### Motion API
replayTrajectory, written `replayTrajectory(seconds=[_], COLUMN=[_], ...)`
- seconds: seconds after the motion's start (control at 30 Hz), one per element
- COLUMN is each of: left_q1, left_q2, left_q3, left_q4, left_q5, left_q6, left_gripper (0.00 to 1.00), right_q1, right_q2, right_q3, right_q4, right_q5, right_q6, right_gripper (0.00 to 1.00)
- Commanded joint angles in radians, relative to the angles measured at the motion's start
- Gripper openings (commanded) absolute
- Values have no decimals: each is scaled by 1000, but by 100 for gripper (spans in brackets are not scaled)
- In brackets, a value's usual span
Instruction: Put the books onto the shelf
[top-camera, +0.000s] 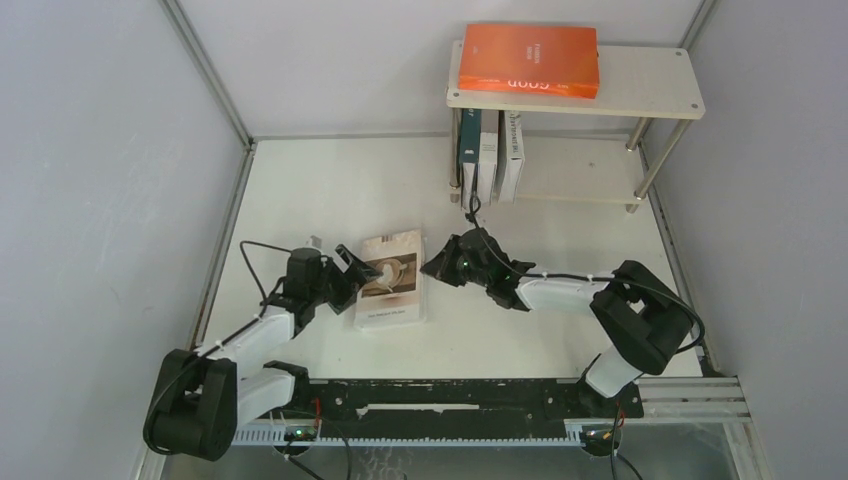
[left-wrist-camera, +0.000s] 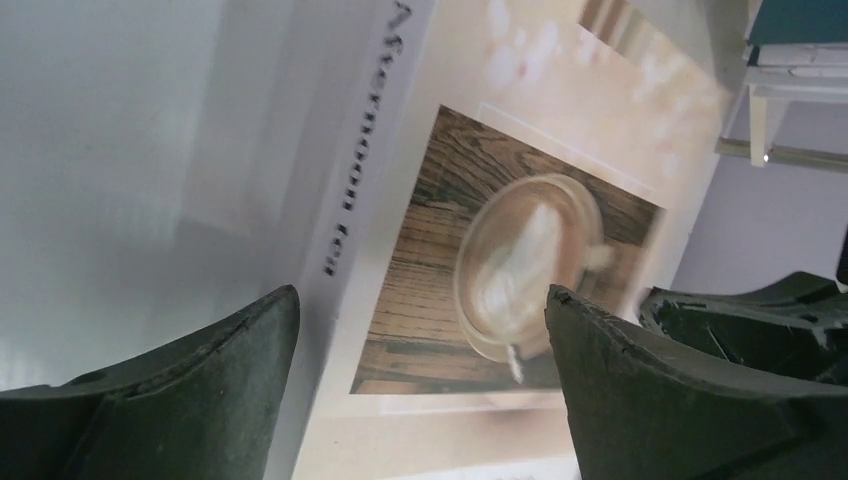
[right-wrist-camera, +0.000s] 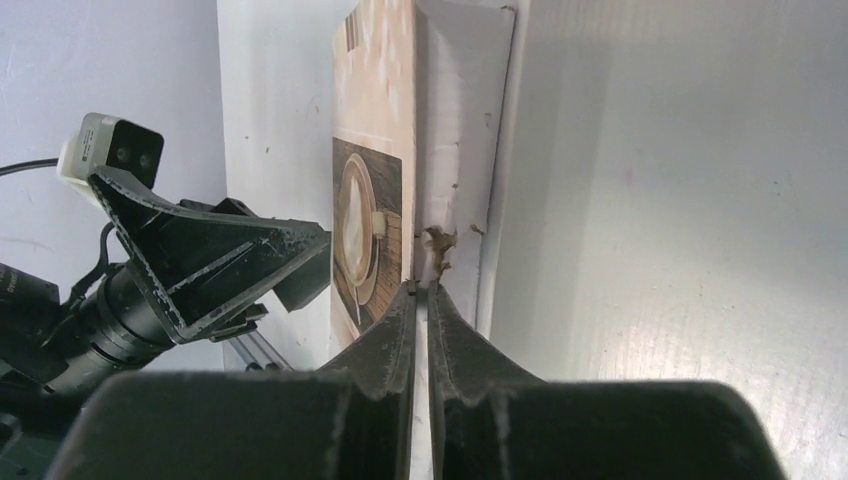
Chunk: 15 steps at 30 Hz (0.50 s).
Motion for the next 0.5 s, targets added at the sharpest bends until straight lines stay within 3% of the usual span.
replayTrajectory(seconds=[0.0,0.3,0.47], left_q1=[9,7,9], left_q2=[19,114,92], left_q3=[-41,-89,-103], left_q4=[138,266,264], left_q5=[98,194,190], left_q6=[-20,-53,-50], left_gripper=[96,100,100], right_q1=[-15,-43,-39], right_q2=[-41,-63,-92], right_q3=[2,5,9], right_q4=[-13,-56,-215], right_q5=[-47,-80,8], right_q6=[64,105,-10], right_gripper=[0,2,35])
